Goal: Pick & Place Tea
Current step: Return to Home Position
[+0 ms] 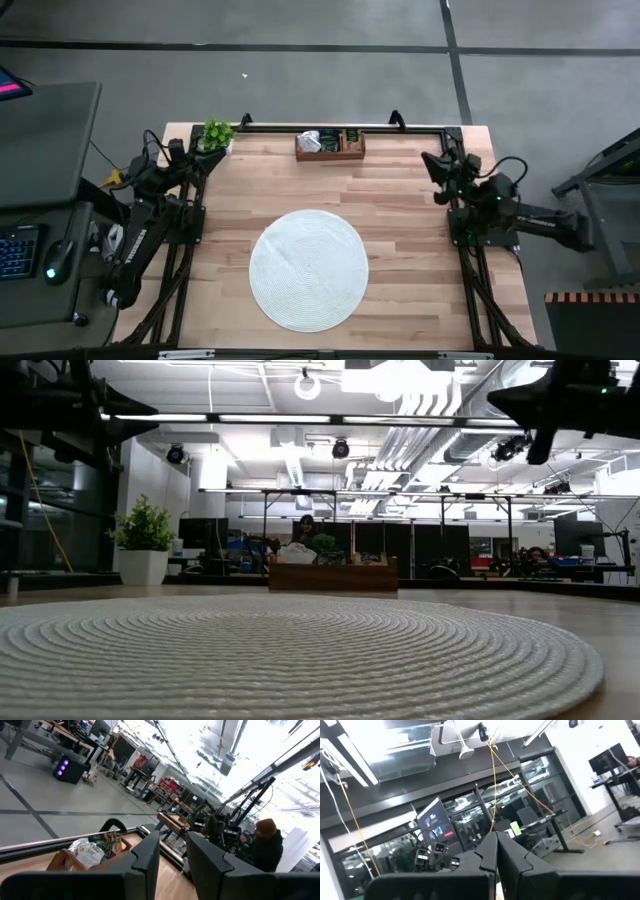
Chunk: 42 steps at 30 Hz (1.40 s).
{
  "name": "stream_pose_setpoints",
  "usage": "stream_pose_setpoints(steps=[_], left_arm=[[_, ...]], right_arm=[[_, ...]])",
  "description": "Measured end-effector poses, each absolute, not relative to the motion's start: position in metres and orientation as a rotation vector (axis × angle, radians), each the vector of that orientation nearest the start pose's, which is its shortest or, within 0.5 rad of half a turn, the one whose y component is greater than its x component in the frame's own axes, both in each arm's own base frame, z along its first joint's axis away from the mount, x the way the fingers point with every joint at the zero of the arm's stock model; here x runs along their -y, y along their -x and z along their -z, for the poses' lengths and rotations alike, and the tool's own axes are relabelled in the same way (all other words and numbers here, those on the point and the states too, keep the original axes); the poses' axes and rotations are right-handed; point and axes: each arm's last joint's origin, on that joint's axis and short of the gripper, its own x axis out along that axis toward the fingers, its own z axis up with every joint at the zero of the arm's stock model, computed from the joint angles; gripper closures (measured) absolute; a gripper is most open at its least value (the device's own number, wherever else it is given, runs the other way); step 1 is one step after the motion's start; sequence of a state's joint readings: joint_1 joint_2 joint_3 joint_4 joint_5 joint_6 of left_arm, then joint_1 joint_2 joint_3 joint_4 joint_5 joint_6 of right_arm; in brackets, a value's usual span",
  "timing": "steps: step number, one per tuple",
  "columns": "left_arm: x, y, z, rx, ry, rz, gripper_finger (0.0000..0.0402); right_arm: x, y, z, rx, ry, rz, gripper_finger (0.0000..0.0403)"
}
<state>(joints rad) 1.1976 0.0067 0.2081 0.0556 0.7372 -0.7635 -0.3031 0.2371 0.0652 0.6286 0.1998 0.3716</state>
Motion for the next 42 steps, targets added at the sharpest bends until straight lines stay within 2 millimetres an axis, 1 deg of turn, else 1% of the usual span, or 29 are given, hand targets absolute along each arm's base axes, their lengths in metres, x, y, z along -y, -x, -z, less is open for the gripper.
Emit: stream_pose_setpoints(steps=[4, 6, 8, 9, 10, 13, 16, 19, 22, 26, 27, 30, 33, 36, 42], left_arm=[[-0.058, -0.044, -0.236, 0.311, 0.536, -0.377, 0.0305], [-0.059, -0.044, -0.235, 0.313, 0.538, -0.385, 0.0305], [-0.059, -0.044, -0.235, 0.314, 0.537, -0.388, 0.0305], [-0.059, -0.044, -0.235, 0.313, 0.539, -0.391, 0.0305], [-0.059, -0.044, -0.235, 0.313, 0.536, -0.392, 0.0305], [-0.059, -0.045, -0.235, 0.307, 0.531, -0.388, 0.0305], [-0.06, -0.045, -0.233, 0.316, 0.517, -0.397, 0.0305], [-0.063, -0.048, -0.224, 0.337, 0.53, -0.4, 0.0305], [-0.064, -0.052, -0.219, 0.396, 0.531, -0.354, 0.0305], [-0.064, -0.06, -0.2, 0.395, 0.599, -0.273, 0.0305], [-0.063, -0.062, -0.199, 0.399, 0.597, -0.26, 0.0305], [-0.061, -0.067, -0.195, 0.352, 0.592, -0.272, 0.0305], [-0.059, -0.072, -0.186, 0.265, 0.599, -0.276, 0.0305], [-0.055, -0.077, -0.175, 0.159, 0.646, -0.269, 0.0305], [-0.047, -0.088, -0.168, 0.085, 0.666, -0.253, 0.0305]], right_arm=[[0.031, -0.077, -0.228, 0.533, -0.306, 0.443, 0.0403], [0.03, -0.075, -0.231, 0.453, -0.307, 0.465, 0.0403], [0.03, -0.075, -0.235, 0.339, -0.301, 0.457, 0.0403], [0.029, -0.074, -0.242, 0.323, -0.291, 0.442, 0.0403], [0.029, -0.074, -0.243, 0.298, -0.29, 0.433, 0.0403], [0.029, -0.076, -0.239, 0.258, -0.275, 0.436, 0.0403], [0.031, -0.079, -0.232, 0.312, -0.294, 0.427, 0.0403], [0.033, -0.085, -0.215, 0.341, -0.321, 0.405, 0.0403], [0.033, -0.085, -0.21, 0.409, -0.327, 0.4, 0.0403], [0.034, -0.087, -0.203, 0.387, -0.327, 0.405, 0.0403], [0.034, -0.087, -0.203, 0.388, -0.322, 0.403, 0.0403], [0.034, -0.089, -0.198, 0.35, -0.32, 0.411, 0.0403], [0.034, -0.09, -0.195, 0.307, -0.306, 0.404, 0.0403], [0.034, -0.091, -0.189, 0.246, -0.309, 0.412, 0.0403], [0.035, -0.092, -0.181, 0.164, -0.317, 0.421, 0.0403]])
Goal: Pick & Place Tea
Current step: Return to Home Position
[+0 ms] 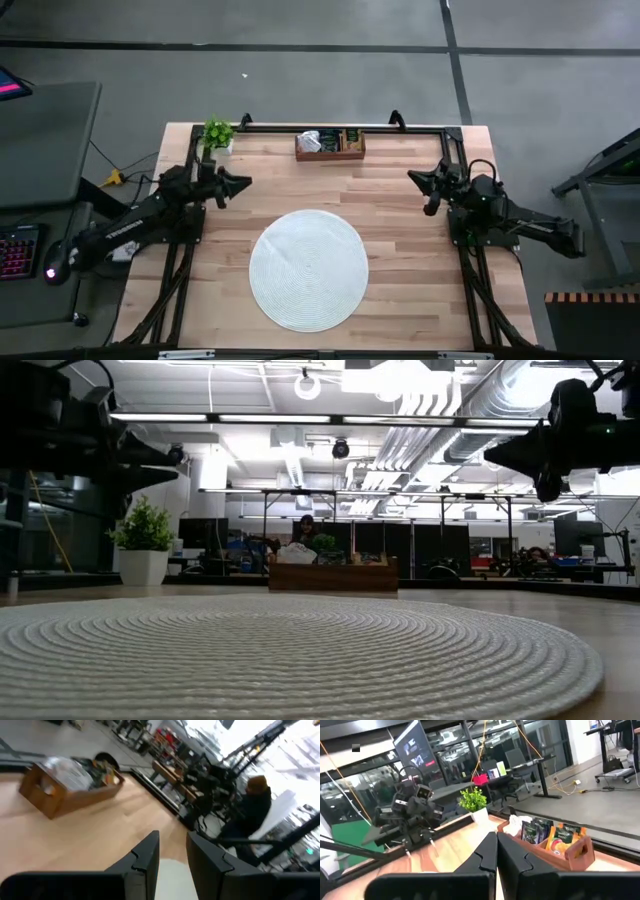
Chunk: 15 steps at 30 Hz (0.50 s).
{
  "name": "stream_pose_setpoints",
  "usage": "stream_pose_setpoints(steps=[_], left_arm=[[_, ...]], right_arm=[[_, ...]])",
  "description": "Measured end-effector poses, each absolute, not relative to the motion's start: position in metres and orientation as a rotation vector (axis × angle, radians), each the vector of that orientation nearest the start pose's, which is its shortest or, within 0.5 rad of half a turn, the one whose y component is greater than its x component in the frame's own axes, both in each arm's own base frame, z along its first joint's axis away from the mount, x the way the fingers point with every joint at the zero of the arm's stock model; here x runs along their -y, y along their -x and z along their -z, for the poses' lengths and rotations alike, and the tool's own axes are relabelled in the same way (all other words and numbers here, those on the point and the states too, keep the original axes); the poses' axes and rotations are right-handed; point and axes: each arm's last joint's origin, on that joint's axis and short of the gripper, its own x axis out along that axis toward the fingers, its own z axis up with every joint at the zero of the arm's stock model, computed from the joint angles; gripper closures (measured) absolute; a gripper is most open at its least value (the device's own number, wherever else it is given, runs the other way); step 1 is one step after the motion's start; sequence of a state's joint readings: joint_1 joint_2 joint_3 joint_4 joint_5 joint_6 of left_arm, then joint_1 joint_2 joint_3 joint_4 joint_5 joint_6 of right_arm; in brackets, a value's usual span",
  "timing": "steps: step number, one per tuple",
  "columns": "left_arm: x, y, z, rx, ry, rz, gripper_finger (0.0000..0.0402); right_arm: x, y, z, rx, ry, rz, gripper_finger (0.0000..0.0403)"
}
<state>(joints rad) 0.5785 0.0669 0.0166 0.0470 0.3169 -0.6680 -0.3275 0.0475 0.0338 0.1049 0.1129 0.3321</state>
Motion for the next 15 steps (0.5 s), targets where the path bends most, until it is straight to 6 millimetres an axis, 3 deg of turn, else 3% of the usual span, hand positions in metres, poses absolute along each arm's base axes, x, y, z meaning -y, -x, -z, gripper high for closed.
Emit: stream_pose_setpoints(steps=[6, 15], left_arm=[[-0.034, -0.101, -0.159, -0.03, 0.676, -0.258, 0.0305], [-0.026, -0.109, -0.15, -0.127, 0.473, -0.405, 0.0305]], right_arm=[[0.035, -0.092, -0.179, 0.133, -0.292, 0.43, 0.0403], [0.035, -0.092, -0.169, 0.009, -0.231, 0.443, 0.0403]])
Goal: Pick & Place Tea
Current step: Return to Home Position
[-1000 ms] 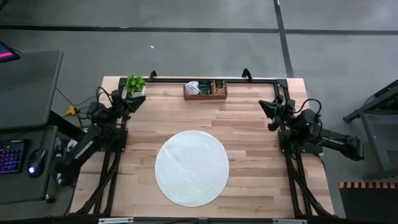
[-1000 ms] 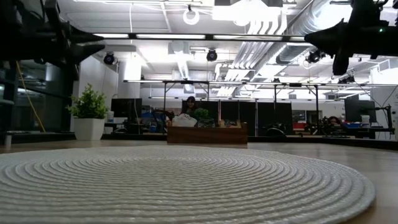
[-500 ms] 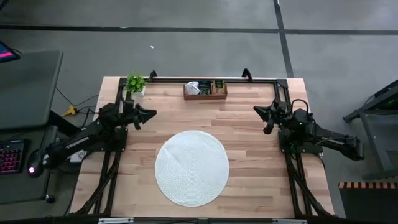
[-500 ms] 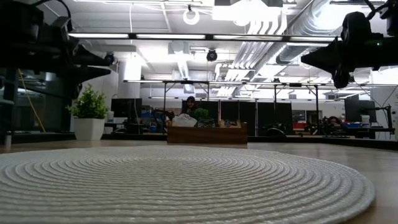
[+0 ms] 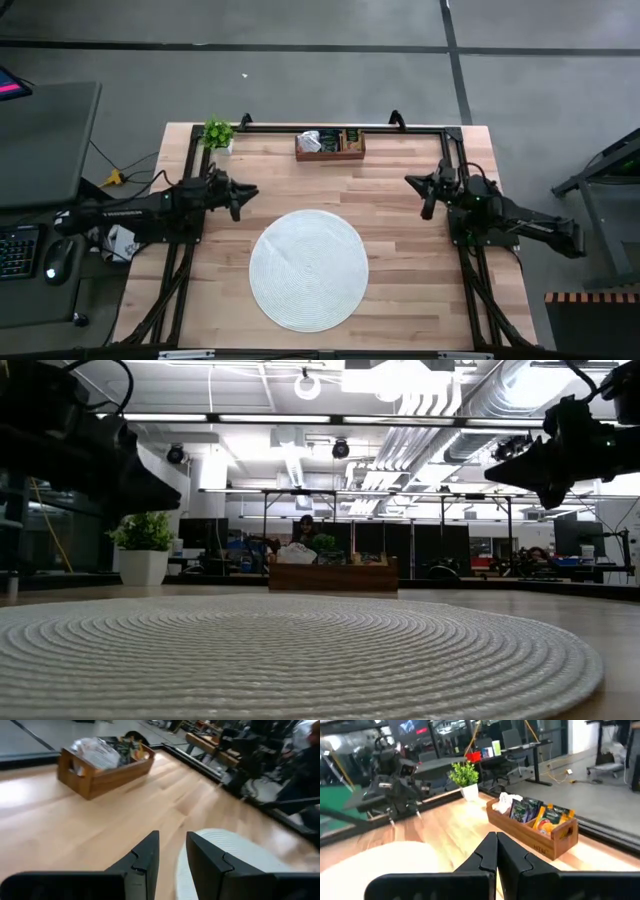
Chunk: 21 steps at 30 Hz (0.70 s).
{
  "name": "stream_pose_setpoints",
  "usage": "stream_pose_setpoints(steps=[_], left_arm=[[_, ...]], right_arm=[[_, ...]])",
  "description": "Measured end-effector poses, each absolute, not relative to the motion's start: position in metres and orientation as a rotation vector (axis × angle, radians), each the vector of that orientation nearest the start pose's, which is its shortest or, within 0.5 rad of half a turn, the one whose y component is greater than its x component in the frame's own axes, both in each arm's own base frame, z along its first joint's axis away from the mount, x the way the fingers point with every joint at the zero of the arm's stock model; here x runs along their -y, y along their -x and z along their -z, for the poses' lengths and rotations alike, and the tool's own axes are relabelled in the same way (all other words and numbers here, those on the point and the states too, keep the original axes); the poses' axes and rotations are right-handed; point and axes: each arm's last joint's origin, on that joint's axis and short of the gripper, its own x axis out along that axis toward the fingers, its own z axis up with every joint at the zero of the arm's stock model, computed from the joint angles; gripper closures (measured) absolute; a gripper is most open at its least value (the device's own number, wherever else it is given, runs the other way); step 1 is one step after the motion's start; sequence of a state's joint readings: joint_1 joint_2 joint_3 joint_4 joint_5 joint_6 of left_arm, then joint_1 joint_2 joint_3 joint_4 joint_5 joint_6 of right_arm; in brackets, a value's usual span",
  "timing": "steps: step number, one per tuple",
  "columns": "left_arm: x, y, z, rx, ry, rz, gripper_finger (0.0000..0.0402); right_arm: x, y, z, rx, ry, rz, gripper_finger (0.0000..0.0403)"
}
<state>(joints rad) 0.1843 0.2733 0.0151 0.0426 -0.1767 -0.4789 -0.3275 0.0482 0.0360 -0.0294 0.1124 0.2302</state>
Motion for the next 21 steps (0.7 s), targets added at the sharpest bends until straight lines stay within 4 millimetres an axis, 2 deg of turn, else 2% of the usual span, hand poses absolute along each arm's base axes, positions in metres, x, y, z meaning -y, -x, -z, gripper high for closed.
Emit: stream_pose_setpoints(steps=[4, 9, 21], left_arm=[[-0.0267, -0.1096, -0.1474, -0.161, 0.374, -0.443, 0.0305], [-0.0267, -0.1096, -0.1478, -0.19, 0.218, -0.428, 0.0305], [-0.0266, -0.1095, -0.1472, -0.198, 0.205, -0.424, 0.0305]], right_arm=[[0.0339, -0.0935, -0.1675, -0.035, -0.144, 0.402, 0.0402], [0.0335, -0.0939, -0.167, -0.044, -0.138, 0.383, 0.0402], [0.0335, -0.0939, -0.1671, -0.041, -0.137, 0.384, 0.0402]])
